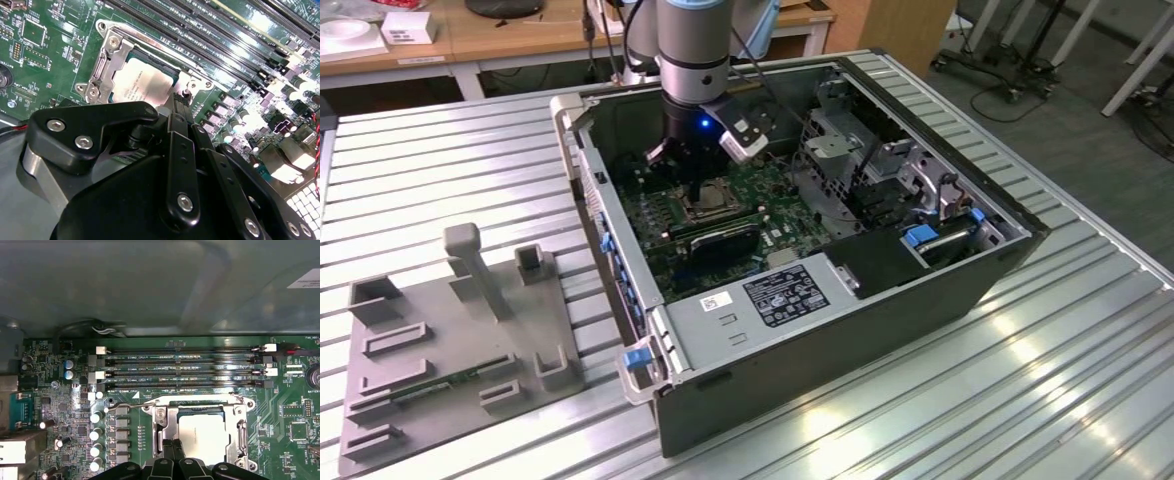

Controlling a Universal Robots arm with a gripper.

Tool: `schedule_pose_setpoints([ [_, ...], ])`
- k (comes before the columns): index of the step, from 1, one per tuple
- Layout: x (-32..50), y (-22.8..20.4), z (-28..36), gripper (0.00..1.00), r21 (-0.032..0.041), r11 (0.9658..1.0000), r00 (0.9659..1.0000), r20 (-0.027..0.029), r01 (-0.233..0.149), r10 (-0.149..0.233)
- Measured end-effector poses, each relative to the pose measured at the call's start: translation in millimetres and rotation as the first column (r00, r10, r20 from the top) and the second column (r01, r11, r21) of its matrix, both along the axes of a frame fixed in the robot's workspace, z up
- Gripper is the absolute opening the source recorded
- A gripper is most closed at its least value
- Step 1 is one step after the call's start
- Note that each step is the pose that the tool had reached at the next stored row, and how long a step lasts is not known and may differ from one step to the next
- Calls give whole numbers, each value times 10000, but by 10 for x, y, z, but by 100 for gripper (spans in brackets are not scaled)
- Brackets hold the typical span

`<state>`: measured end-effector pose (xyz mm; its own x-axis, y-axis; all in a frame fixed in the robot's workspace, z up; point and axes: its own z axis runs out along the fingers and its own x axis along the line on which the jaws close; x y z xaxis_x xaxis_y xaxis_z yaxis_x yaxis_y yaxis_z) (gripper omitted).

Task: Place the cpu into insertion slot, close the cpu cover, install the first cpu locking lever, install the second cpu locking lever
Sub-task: 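Close the cpu cover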

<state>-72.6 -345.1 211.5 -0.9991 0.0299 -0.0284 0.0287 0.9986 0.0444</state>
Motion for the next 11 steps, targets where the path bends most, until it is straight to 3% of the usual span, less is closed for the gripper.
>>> schedule_pose_setpoints([
  [3, -1, 0, -2, 11, 1, 10000, 10000, 6, -1, 1],
  [7, -4, 0, -36, 11, 1, 10000, 10000, 63, 0, 0],
  [11, -5, 0, -41, 11, -1, 10000, 10000, 67, 0, 0],
])
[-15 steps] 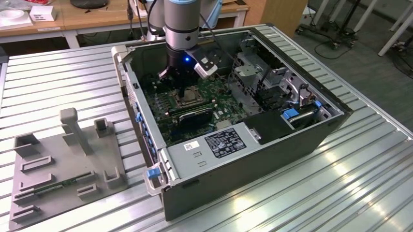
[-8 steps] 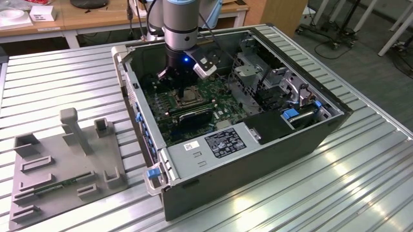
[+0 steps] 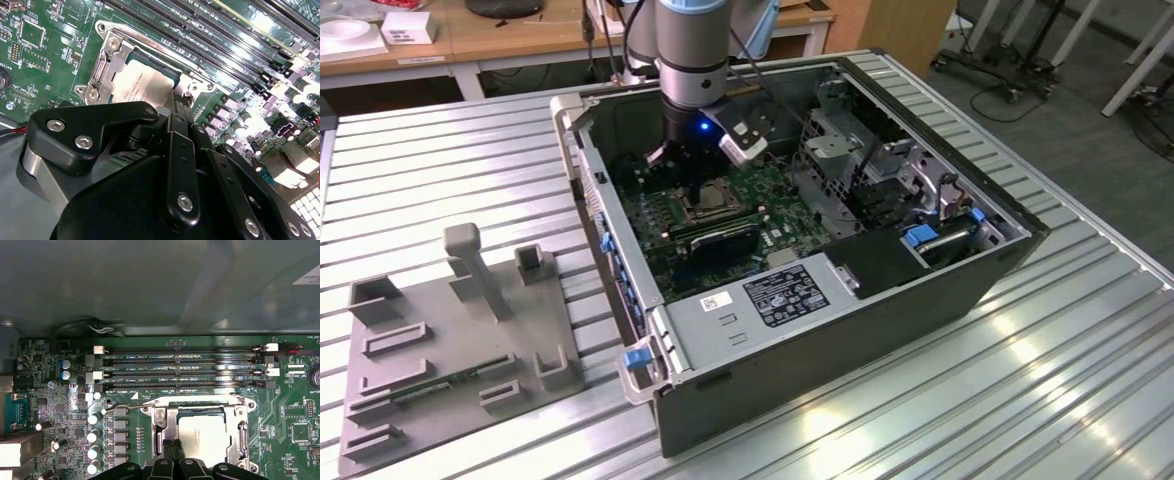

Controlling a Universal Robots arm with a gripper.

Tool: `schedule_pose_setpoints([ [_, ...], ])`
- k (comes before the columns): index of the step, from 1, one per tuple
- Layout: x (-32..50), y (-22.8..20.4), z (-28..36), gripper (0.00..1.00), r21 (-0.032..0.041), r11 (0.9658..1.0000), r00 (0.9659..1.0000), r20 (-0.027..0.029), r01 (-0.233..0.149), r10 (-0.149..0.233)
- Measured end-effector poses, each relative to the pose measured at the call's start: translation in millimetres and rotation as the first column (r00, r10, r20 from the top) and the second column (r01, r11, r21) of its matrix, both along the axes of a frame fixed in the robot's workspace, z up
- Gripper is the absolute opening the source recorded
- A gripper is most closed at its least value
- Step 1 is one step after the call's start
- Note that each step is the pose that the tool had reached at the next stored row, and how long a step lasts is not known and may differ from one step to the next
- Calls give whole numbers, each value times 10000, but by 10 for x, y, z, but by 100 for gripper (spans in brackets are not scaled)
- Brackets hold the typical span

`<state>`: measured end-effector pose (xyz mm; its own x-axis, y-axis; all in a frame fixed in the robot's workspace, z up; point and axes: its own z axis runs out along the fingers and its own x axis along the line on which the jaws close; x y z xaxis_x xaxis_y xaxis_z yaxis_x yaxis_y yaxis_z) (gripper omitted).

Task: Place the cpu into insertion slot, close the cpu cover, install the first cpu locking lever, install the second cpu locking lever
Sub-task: 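Close the cpu cover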

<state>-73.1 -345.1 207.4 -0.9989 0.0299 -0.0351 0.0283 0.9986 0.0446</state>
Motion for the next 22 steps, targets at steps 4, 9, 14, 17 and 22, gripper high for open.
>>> schedule_pose_setpoints([
  [4, -29, 3, -7, 11, 2, 10000, 10000, 49, 1, -1],
  [9, -30, 3, -26, 11, 1, 10000, 10000, 58, 0, 0],
  [14, -30, 17, -28, 11, 3, 10000, 10000, 60, 2, -2],
  [17, -30, 29, -28, 11, 2, 10000, 10000, 59, 3, -3],
  [22, -40, 32, -53, 11, -11, 10000, 10000, 70, 13, -13],
])
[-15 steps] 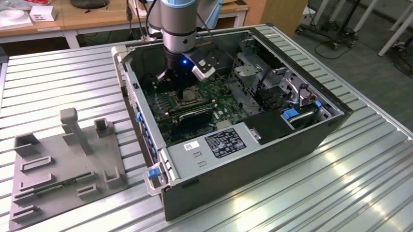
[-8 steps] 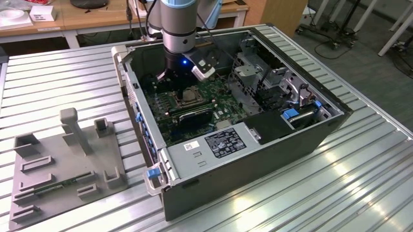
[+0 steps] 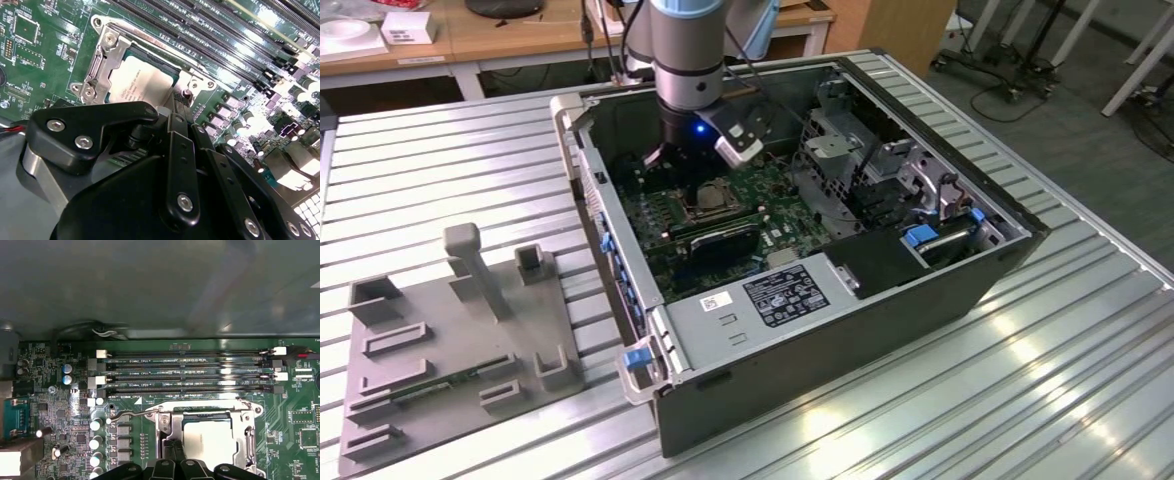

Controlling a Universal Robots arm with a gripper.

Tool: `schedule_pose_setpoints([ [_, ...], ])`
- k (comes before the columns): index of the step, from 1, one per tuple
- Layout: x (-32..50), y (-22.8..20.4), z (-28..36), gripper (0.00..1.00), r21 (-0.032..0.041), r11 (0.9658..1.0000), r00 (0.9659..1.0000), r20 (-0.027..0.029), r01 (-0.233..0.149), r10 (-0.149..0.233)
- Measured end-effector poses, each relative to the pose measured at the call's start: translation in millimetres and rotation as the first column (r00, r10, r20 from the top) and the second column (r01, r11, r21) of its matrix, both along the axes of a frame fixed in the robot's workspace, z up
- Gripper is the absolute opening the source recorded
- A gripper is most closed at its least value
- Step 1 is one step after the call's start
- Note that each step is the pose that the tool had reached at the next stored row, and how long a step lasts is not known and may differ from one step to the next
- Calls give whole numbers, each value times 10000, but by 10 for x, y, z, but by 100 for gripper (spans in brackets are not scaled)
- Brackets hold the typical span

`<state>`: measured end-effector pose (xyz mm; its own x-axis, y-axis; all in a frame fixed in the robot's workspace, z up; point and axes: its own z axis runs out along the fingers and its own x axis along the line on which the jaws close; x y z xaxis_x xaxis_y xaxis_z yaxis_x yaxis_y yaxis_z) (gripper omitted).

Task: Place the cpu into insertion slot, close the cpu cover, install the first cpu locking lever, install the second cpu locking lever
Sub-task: 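Close the cpu cover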

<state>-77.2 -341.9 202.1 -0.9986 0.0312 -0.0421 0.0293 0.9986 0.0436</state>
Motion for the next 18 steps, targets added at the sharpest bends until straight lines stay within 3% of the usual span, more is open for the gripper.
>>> schedule_pose_setpoints([
  [18, -4, 0, -36, 11, -9, 10000, 10000, 0, 11, -11],
])
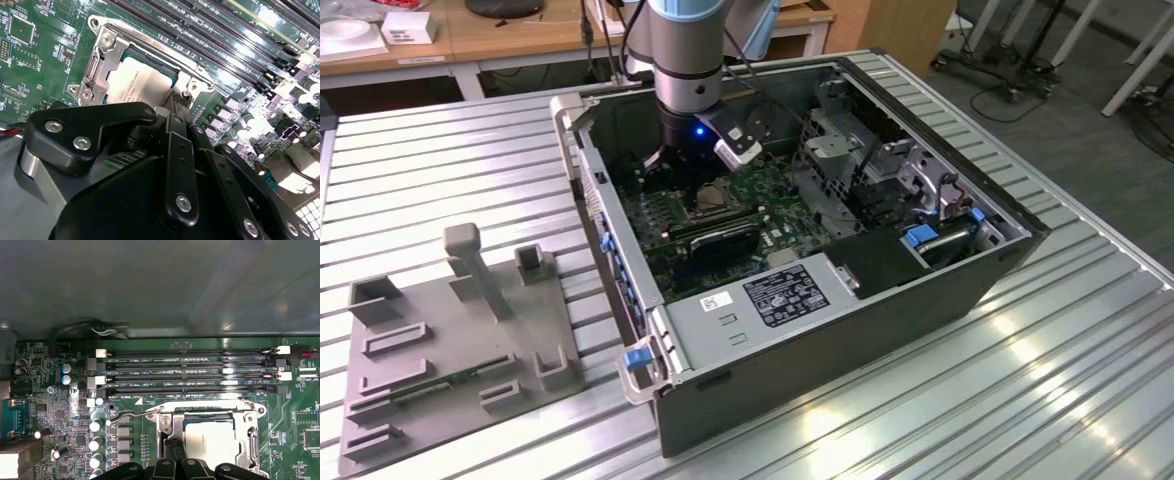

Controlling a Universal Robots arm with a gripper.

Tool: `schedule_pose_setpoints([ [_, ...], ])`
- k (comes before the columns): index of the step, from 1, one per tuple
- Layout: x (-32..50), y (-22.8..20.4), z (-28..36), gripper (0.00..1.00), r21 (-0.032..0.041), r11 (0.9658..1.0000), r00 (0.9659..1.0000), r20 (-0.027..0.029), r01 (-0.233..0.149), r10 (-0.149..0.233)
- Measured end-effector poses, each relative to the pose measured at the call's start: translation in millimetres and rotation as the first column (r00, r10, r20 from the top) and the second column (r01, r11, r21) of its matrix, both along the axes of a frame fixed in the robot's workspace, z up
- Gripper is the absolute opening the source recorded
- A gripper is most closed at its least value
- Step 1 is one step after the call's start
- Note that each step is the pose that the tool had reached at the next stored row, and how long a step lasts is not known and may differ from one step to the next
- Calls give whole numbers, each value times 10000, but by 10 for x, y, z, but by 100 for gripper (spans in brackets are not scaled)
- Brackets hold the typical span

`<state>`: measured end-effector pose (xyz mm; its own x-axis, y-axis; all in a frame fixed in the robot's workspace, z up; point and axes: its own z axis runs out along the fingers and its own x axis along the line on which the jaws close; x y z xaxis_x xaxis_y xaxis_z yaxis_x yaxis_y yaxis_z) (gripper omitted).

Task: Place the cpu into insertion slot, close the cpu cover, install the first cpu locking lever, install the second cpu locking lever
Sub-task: 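Close the cpu cover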

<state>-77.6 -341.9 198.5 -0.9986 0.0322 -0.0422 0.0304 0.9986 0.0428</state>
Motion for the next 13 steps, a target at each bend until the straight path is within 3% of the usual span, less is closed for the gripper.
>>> schedule_pose_setpoints([
  [13, 0, 0, -12, 11, -1, 10000, 10000, -1, 0, 0],
])
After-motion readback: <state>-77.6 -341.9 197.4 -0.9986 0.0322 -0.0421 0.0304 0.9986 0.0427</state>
